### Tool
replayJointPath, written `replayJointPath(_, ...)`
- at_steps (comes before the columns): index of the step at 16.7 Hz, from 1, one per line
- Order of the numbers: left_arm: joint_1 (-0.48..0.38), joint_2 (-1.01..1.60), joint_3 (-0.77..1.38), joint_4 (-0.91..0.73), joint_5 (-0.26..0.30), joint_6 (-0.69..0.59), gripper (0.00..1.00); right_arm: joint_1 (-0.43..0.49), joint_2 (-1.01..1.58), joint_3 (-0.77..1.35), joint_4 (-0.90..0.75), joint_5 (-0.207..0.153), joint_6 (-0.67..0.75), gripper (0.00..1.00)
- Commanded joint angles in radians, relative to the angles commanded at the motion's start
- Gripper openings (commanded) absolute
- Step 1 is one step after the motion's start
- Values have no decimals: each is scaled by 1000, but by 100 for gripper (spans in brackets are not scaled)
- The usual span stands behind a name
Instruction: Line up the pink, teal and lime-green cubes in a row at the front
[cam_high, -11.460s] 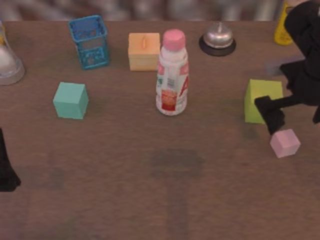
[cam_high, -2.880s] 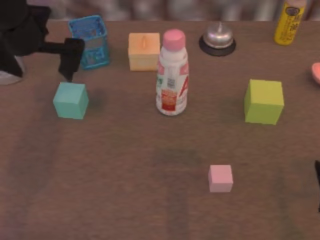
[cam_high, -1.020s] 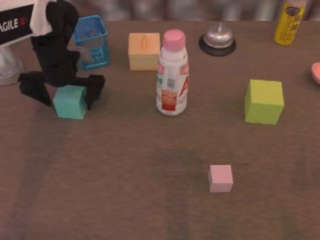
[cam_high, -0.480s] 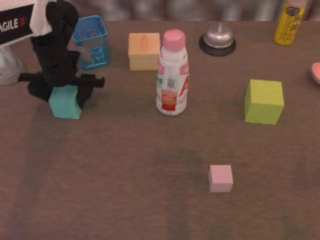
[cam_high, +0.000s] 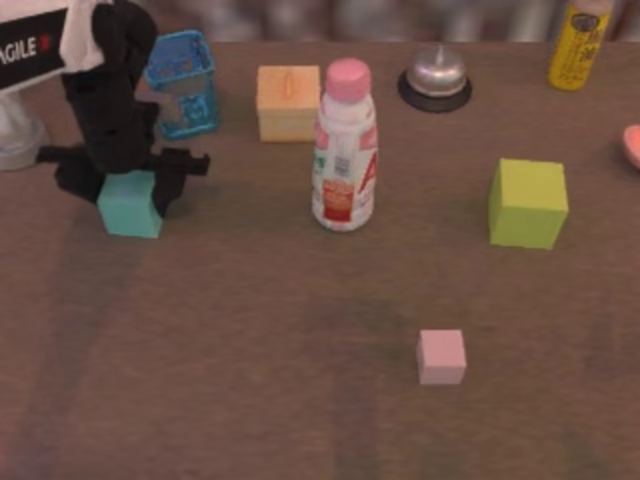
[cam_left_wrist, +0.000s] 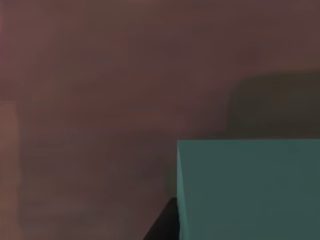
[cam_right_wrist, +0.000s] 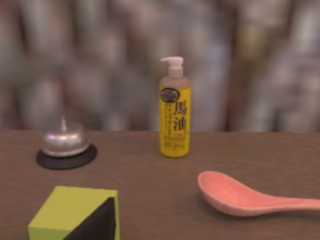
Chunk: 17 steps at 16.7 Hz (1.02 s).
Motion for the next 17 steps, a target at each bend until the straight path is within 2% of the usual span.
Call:
replayJointPath(4, 1, -21, 21, -22, -1, 1, 0, 0, 0, 0, 0, 0, 0, 100)
replayJointPath(11, 18, -68, 189, -241, -1, 0, 0, 0, 0, 0, 0, 0, 0, 100)
replayJointPath(17, -1, -71, 186, -241, -2, -13, 0, 0, 0, 0, 0, 0, 0, 100)
